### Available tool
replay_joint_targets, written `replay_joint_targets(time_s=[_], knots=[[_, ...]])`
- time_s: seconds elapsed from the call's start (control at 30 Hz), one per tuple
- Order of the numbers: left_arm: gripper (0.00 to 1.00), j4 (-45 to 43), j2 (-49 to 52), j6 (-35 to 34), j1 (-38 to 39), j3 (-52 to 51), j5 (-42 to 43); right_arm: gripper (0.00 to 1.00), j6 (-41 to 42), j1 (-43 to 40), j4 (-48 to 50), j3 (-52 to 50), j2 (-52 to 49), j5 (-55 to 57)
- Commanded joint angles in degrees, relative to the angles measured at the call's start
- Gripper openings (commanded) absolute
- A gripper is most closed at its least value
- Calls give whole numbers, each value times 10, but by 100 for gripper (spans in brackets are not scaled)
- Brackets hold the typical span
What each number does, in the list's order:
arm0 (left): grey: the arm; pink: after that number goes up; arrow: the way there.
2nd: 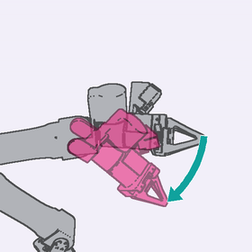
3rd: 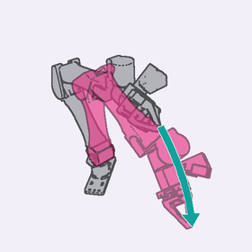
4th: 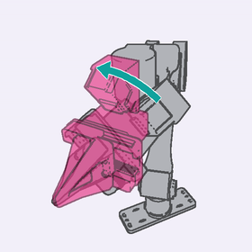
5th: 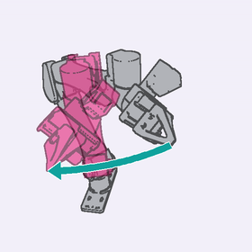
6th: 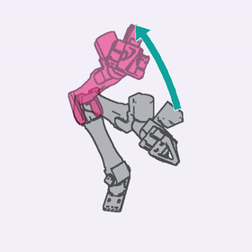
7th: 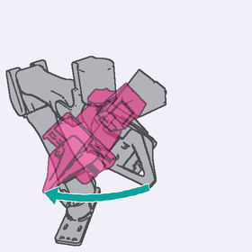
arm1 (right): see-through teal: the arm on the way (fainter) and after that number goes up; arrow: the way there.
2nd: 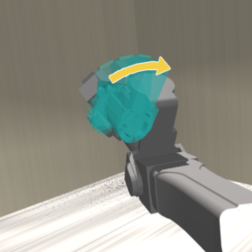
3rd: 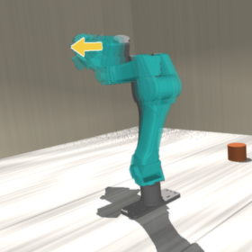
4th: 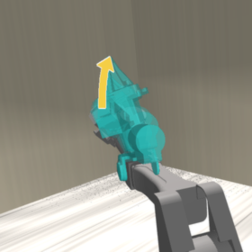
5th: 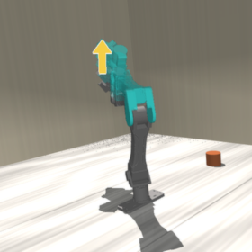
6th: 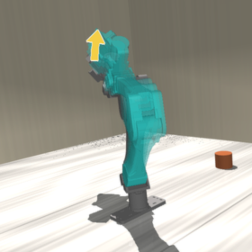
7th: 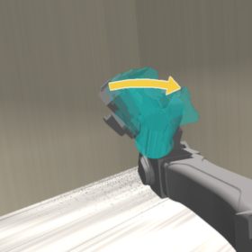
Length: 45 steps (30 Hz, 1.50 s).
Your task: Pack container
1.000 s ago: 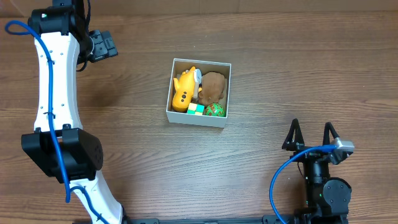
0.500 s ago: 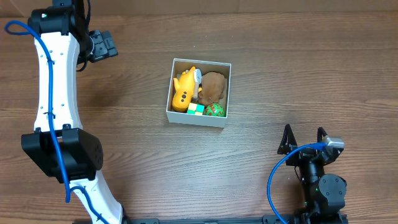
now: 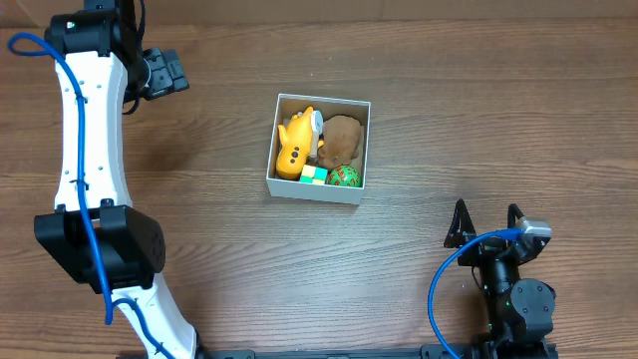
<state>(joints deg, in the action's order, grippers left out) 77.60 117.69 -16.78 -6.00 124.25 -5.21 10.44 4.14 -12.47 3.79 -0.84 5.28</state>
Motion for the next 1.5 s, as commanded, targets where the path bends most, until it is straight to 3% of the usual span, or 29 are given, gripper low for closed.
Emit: replay_joint_targets(time_s=[0.0,0.87,1.03,1.47], knots=[[100,0,3,0,1,11,-1,100,-4,-3,3,-1,7,-4],[100,0,-14,0,0,11,-1,100,-4,-3,3,-1,7,-4],[100,0,-103,0,4,11,-1,100,-4,-3,3,-1,7,-4],[100,6,-472,0,6,10,-24,100,-4,-3,3,-1,7,-4]])
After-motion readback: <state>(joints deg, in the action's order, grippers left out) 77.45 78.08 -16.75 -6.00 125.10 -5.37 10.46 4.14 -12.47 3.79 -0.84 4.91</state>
